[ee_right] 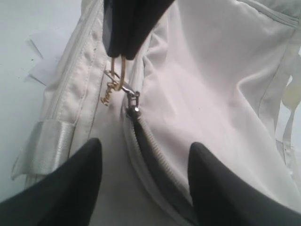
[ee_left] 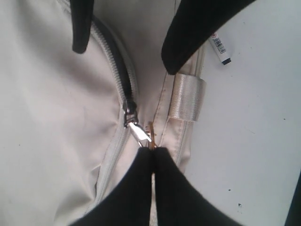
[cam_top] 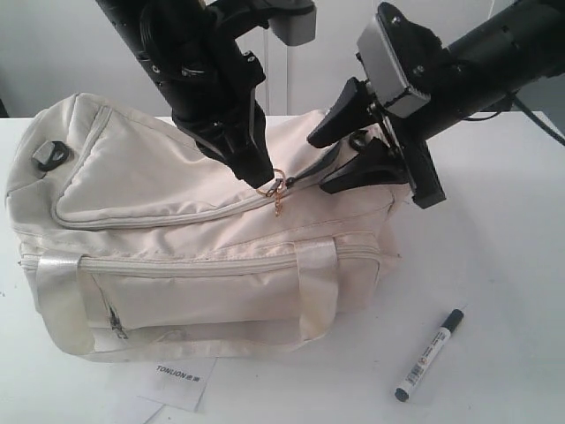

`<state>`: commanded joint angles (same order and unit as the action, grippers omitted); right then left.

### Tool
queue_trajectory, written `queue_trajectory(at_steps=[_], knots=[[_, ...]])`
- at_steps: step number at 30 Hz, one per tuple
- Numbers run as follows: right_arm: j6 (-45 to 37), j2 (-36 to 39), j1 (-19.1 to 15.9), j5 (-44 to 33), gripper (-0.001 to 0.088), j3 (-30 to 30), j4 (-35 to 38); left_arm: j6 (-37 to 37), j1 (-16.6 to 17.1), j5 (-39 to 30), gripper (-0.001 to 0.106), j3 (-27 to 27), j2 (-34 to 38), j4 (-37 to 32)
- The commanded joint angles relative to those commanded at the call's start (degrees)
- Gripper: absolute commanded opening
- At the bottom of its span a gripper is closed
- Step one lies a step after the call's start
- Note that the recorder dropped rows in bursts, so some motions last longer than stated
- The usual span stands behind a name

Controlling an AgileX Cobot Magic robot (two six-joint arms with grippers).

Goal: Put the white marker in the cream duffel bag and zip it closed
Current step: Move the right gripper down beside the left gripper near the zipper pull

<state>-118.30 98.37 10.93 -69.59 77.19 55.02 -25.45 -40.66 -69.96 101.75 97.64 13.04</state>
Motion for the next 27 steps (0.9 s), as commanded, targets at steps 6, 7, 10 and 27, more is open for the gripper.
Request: queue_trajectory(at_steps=[6, 7, 10, 27], knots=[[0.0, 1.68, 0.0, 0.12, 0.0444, 0.0, 0.11, 0.0, 0.0, 0.0, 0.0, 0.0, 0.0, 0.0], [0.0, 1.83, 0.0, 0.12, 0.0439, 0.0, 0.24, 0.0, 0.0, 0.0, 0.0, 0.0, 0.0, 0.0], [-0.14, 2.3, 0.0, 0.8, 0.0404, 0.0, 0.24, 0.0, 0.0, 0.0, 0.0, 0.0, 0.0, 0.0], [-2.53, 2.31, 0.0, 2.04, 0.0, 0.0, -1.04, 0.0, 0.0, 0.0, 0.0, 0.0, 0.0, -0.87]])
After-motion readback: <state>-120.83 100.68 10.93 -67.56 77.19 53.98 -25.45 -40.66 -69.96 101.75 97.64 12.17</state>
